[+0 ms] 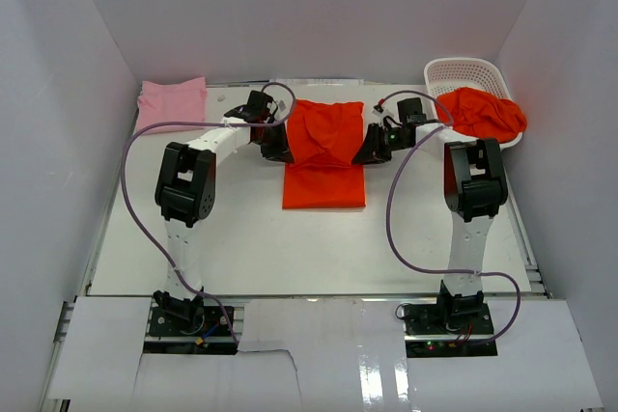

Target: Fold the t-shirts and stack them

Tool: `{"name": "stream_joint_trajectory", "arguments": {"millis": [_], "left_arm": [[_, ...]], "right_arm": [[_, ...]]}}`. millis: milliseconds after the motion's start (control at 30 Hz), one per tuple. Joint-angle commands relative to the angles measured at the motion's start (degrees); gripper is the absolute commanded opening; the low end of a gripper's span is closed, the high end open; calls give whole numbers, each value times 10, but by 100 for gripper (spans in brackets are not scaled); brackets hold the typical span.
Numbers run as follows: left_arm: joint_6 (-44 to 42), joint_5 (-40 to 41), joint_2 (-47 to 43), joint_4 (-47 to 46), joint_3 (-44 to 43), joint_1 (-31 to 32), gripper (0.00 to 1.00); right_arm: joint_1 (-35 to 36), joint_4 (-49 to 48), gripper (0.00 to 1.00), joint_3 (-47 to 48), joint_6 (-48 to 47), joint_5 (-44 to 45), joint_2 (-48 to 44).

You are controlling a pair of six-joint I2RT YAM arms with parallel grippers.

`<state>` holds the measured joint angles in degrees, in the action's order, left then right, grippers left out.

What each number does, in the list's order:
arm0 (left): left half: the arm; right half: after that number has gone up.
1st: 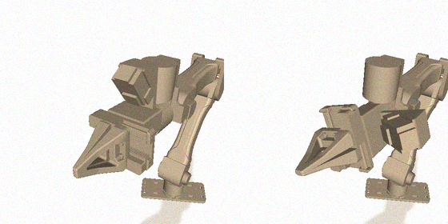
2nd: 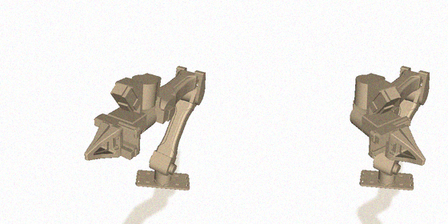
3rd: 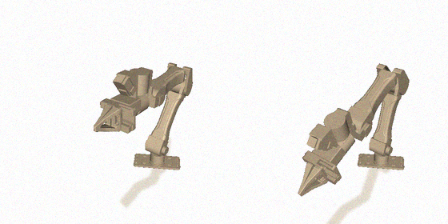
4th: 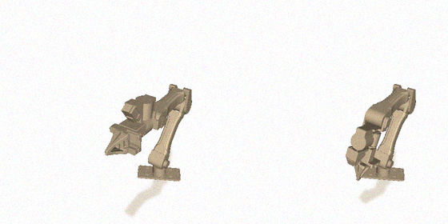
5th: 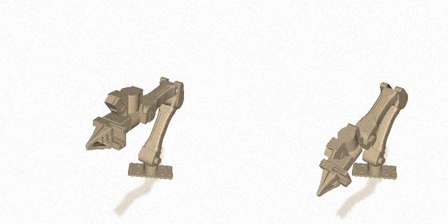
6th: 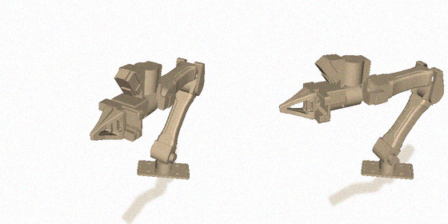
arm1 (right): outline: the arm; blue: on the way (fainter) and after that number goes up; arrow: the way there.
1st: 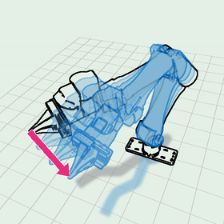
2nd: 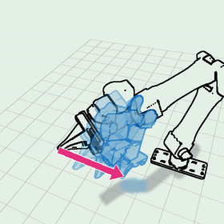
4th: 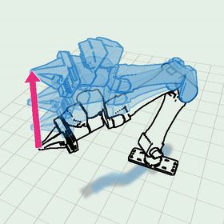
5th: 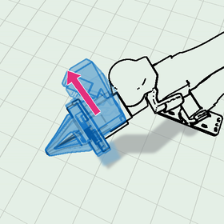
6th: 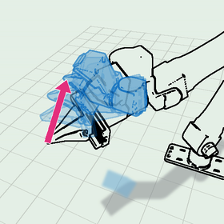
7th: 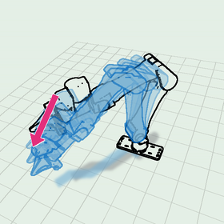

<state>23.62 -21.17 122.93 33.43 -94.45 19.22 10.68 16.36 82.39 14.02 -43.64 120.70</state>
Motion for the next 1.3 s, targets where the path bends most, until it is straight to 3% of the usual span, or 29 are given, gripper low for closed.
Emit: {"name": "stream_joint_trajectory", "arguments": {"millis": [0, 133, 333, 433, 467, 567, 833, 1000, 1100, 1167, 1267], "left_arm": [[3, 14, -2, -14, -26, -3, 20], [11, 25, -8, -18, -30, -3, 35], [35, 23, -18, -27, -69, -3, 36], [45, 36, -30, -35, -94, -2, 36], [49, 45, -33, -38, -100, -3, 36], [49, 58, -47, -46, -122, -3, 37], [46, 78, -93, -60, -96, -3, 39], [53, 43, -165, -99, -5, -3, 40], [63, -8, -213, -150, 86, -1, 41], [75, -41, -231, -194, 155, -1, 41], [104, -93, -246, -258, 214, 3, 40]], "right_arm": [[-4, -19, 24, 29, 0, -1, 7], [-4, -19, 31, 33, 0, 6, 4], [-4, -37, 40, 35, 8, 22, -17], [-4, -47, 56, 38, 12, 29, -29], [-4, -49, 68, 41, 13, 31, -32], [-4, -66, 90, 36, 15, 44, -48], [-4, -130, 90, -6, 30, 48, -100], [1, -157, 90, -41, 45, 17, -115], [13, -185, 97, -56, 50, 8, -119], [19, -217, 84, -68, 86, -18, -113], [27, -302, 55, -90, 147, -58, -94]]}}
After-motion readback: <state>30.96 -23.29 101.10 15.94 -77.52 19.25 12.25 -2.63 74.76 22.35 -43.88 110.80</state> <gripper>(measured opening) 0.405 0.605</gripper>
